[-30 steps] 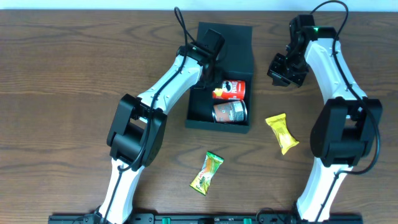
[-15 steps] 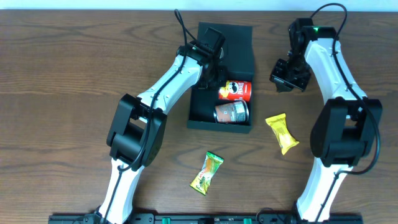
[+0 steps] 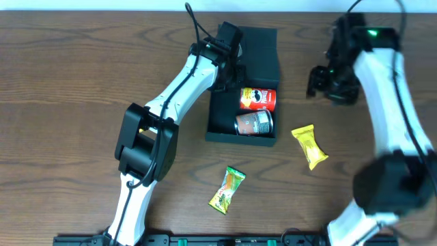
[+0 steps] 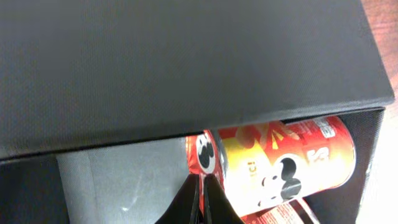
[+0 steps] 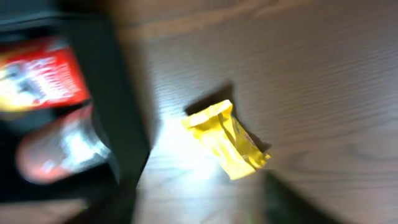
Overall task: Pack container
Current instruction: 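Move the right gripper down toward the yellow snack packet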
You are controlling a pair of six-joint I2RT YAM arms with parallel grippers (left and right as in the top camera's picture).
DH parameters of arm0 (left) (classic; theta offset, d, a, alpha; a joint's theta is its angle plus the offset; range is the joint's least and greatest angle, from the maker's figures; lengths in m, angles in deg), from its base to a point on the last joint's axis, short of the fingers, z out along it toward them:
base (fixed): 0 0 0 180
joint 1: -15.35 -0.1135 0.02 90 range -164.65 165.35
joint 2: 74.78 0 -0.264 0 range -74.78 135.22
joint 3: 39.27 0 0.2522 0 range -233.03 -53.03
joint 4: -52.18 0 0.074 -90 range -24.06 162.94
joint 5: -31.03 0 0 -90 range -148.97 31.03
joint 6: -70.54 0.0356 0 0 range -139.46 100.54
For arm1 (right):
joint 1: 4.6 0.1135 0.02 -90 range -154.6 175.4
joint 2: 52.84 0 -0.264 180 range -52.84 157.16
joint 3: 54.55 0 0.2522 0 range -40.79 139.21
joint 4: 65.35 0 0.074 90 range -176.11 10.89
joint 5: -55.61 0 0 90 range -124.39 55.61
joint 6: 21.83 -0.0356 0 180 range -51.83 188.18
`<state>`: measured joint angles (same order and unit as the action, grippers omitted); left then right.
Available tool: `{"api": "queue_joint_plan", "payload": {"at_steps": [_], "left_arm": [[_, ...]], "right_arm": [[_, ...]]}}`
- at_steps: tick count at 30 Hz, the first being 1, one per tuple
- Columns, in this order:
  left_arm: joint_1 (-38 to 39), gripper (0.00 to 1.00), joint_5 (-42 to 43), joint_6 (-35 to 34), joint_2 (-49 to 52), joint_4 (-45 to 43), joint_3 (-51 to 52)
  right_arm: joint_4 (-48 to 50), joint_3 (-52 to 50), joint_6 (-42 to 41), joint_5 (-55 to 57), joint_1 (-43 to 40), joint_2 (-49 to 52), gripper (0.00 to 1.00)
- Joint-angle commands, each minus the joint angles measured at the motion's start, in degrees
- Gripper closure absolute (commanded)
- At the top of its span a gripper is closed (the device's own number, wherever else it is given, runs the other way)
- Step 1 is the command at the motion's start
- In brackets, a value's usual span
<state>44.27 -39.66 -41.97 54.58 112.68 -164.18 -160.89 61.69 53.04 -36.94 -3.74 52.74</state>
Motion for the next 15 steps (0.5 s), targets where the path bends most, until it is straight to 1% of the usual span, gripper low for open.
{"api": "queue_joint_plan", "payload": {"at_steps": [1,4,6,8,11,15], "left_arm": [[-0.09,0.94,-0.44,-0.17,-0.15,1.18,-1.20],[-0.09,0.94,-2.29,-0.17,-1.38,2.93,-1.22],[-0.02,0.94,-5.55,-0.09,-2.89,4.63,-1.22],[0.31,0.94,-9.07,1.55,-5.01,7.19,-1.22],[0.96,0.94,-10.58,3.45,-6.91,10.71,-1.22],[2.69,0.94,-10.54,2.67,-6.86,15.85,-1.20]], "right_arm": [[0.39,-4.96,3.63,2.73,-0.04,-7.65,0.01],[2.62,-13.70,2.93,4.11,-0.22,-14.01,0.01],[4.61,-19.85,1.49,4.04,-0.31,-17.53,0.01],[6.78,-25.97,-0.79,3.74,-0.28,-20.41,0.01],[8.37,-31.06,-3.23,2.43,-0.24,-21.92,0.01],[10.10,-33.86,-3.72,0.59,-0.04,-21.94,0.01]]}}
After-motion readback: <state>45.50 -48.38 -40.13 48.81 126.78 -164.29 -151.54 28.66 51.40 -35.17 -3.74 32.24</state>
